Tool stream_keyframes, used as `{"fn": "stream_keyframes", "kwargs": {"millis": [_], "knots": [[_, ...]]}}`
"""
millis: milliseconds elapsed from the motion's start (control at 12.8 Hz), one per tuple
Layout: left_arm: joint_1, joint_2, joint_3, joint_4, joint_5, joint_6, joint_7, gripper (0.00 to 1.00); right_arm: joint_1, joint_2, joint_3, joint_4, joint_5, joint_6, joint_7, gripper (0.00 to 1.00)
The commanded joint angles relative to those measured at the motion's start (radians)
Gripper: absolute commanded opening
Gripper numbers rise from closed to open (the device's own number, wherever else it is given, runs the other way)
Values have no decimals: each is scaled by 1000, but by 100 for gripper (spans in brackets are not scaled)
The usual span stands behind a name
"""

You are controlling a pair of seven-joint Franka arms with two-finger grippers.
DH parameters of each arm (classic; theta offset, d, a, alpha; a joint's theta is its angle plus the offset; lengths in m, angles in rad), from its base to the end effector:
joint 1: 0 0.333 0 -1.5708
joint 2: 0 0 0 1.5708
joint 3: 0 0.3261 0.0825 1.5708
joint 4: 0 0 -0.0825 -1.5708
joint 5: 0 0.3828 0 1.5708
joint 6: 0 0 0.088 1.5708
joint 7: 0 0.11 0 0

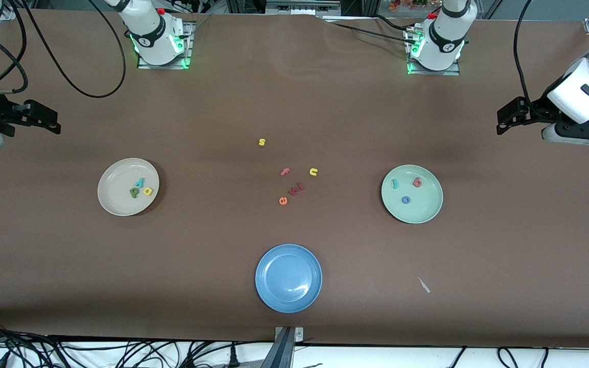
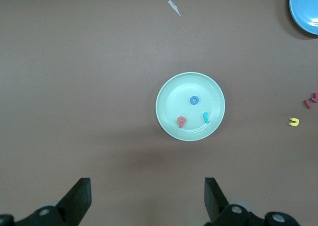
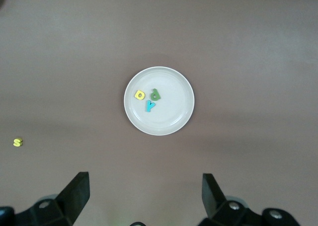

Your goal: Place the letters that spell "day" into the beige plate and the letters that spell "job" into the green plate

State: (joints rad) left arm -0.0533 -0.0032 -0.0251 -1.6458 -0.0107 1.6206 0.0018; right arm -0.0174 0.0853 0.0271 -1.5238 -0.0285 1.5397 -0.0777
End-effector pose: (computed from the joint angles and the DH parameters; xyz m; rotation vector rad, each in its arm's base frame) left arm 0.5530 -0.0446 0.6023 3.1292 -0.1245 -0.0351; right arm 0.5758 0.0017 0.6029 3.1129 0.1362 -0.1094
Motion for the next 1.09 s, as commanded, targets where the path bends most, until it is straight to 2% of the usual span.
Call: {"fn": "stream_keyframes", "kwargs": {"millis": [0,1014], "knots": [[-3,11,-1,27,15,-10,4,100,20,-10,2,2,-21,5,-8,100],[-3,12,-2,27,15,-10,3,100,30,-6,-7,7,-33,-13,-2,100]]}}
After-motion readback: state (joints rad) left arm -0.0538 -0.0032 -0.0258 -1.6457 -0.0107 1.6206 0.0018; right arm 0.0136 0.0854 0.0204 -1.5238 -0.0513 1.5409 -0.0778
